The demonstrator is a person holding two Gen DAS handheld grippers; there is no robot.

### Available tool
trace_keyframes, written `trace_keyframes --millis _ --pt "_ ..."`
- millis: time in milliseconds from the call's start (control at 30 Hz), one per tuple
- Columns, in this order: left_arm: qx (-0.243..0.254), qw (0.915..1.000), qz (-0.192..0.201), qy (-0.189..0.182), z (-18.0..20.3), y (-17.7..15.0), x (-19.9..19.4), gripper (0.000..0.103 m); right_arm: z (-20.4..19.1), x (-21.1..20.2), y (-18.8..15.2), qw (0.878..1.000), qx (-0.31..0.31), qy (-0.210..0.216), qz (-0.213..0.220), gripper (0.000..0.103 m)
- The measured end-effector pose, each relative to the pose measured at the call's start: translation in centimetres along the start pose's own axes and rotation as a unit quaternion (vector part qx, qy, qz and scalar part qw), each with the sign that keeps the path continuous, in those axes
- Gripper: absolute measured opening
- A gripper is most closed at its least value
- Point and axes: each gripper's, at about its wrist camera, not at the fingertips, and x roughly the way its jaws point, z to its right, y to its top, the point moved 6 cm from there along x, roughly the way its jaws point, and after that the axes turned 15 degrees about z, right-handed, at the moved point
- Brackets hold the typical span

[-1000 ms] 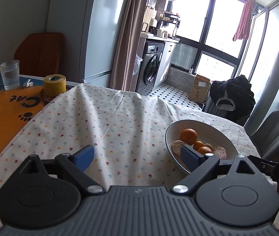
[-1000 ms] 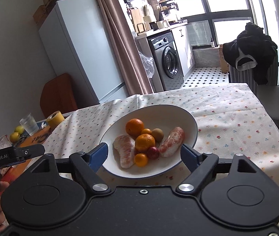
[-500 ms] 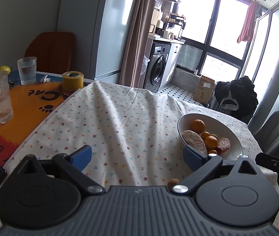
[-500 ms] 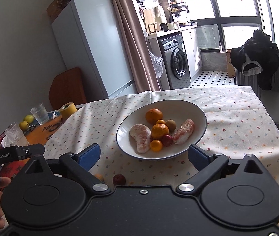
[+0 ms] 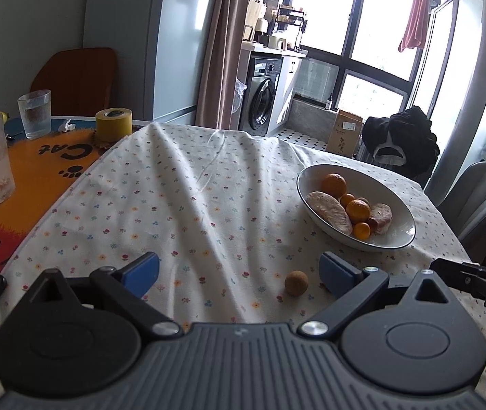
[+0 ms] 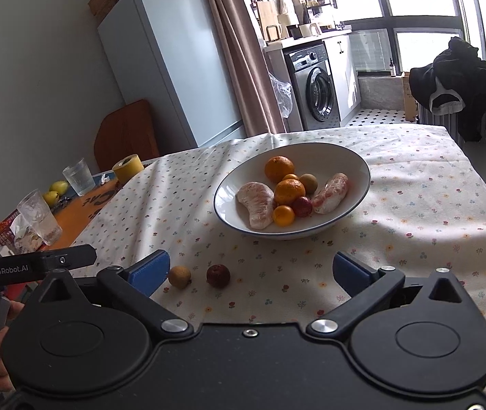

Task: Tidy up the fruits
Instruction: 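Move both open tools back from the bowl to the kiwi and plum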

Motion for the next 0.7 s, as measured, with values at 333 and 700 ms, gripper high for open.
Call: trace_keyframes --millis 333,700 --pt "0.004 0.9999 -0.009 -0.007 0.3 -1.8 0.7 0.096 -1.1 0.7 -2.0 0.999 -0.01 0.026 -0.017 0.098" --pt "0.007 0.9992 -0.023 -0.032 1.2 -3.7 2.4 0.082 -0.8 2.2 -3.5 0.998 -0.004 0.043 -0.042 0.075"
